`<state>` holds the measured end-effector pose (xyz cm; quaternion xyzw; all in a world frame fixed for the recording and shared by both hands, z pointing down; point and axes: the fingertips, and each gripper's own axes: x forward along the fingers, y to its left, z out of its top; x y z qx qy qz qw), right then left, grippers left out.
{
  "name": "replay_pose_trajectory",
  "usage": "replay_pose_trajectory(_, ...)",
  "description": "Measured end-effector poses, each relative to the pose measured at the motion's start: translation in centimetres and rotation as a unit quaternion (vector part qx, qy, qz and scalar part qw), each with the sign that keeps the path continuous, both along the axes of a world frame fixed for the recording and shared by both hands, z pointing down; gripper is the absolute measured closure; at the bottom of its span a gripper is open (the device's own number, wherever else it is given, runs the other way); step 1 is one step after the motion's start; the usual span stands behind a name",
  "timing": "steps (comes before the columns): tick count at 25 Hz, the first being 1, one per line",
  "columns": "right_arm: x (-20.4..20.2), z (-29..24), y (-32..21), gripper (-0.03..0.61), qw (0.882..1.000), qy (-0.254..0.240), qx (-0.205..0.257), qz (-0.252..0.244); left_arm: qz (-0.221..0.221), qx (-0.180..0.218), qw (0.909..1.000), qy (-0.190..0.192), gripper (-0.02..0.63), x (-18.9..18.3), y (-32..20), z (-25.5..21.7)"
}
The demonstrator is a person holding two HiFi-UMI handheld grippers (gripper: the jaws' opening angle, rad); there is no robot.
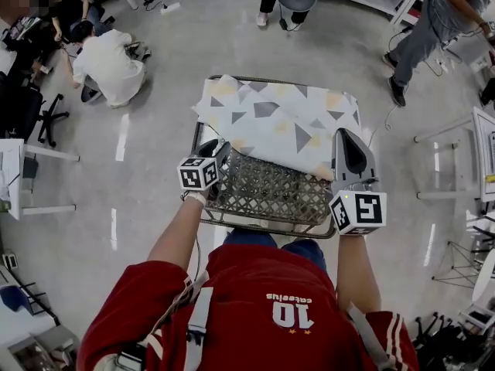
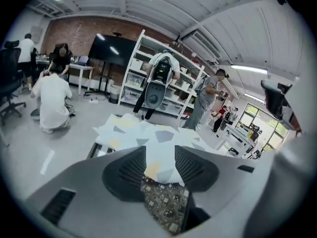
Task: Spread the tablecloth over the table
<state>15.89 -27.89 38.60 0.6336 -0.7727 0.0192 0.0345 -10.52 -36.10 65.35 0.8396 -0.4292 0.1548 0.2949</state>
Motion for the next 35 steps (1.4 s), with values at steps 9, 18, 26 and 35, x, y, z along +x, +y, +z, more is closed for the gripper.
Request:
replay_pose_trajectory(9,-0.5,2.0,1.9,0.565,1.000,0.018,-0.021,-0.003,-0.025,-0.128,0.9911,0.025,0.406,0.9,-1.1,11.3)
replay_pose_trajectory(18,0.7,3.6,3.9,0.565,0.998,0.035,-0.047,0.010,-0.030,-0.153,0.9867,0.048,0.400,2.3,-2.5,14.0)
replay_pose_trajectory(26,0.4,3.9,4.5,0.565,0.998,0.046,-0.052,0.010,-0.037,-0.160,0.9848,0.057,0.495,2.0,-2.6,13.8)
replay_pose_trajectory(35,0.1,3.2,5.2,0.565,0.998,0.038,-0.049,0.018,-0.015,-0.140,0.9875,0.069,0.607,2.3,-2.5,10.0)
